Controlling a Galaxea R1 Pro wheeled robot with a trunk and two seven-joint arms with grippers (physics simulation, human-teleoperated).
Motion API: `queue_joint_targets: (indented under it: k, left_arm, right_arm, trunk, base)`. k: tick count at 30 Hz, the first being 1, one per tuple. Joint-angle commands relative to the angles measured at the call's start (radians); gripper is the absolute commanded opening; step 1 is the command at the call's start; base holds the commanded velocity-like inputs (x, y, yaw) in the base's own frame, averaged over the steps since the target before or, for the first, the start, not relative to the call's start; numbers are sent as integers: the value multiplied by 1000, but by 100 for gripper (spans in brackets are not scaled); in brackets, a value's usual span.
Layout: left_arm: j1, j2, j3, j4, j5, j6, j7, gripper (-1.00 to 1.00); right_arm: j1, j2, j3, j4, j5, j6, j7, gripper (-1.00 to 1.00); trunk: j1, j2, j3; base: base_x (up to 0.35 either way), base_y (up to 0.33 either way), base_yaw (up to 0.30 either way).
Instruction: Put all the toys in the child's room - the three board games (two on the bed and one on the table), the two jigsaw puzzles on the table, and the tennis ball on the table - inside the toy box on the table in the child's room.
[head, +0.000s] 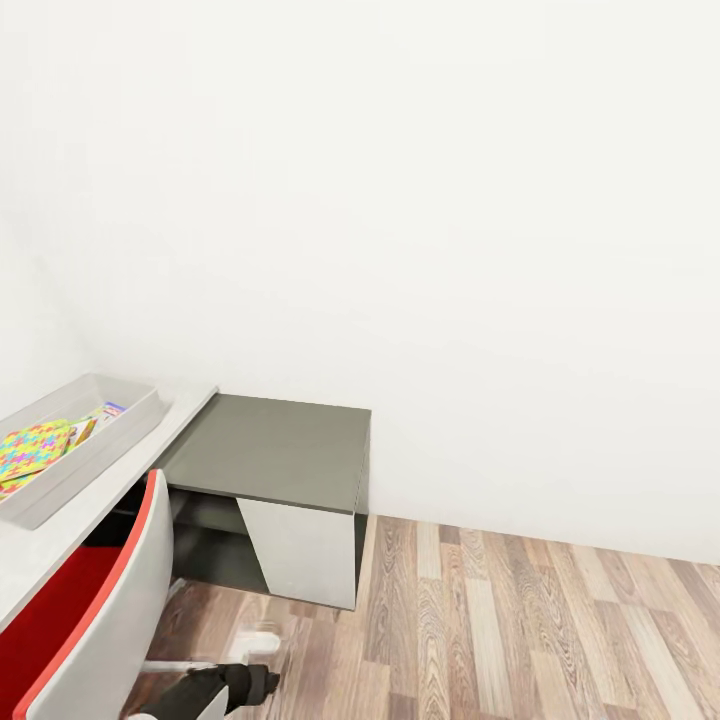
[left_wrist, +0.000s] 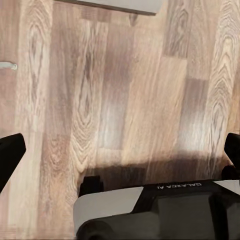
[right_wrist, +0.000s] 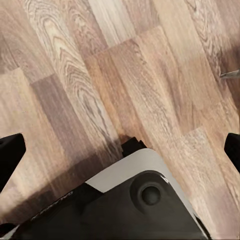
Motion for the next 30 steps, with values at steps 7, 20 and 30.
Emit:
queue_joint_targets:
  k: [7, 20, 30]
  left_arm:
    - [113, 7, -9, -2, 4, -75, 55, 100]
    - [221, 6, -9, 46, -57, -110, 97, 100]
    - [223, 3, -8, 54, -61, -112, 99, 100]
  right_arm:
    - [60, 37, 10, 14, -5, -5, -2, 100]
    - [106, 42, 15, 16, 26, -5, -2, 100]
    - [135, 48, 15, 17, 125, -6, -2, 100]
  trunk:
    - [1, -2, -2]
    - [1, -2, -2]
    - [1, -2, -3]
  base:
    - [0, 0, 0]
    - [0, 0, 0]
    - [0, 0, 0]
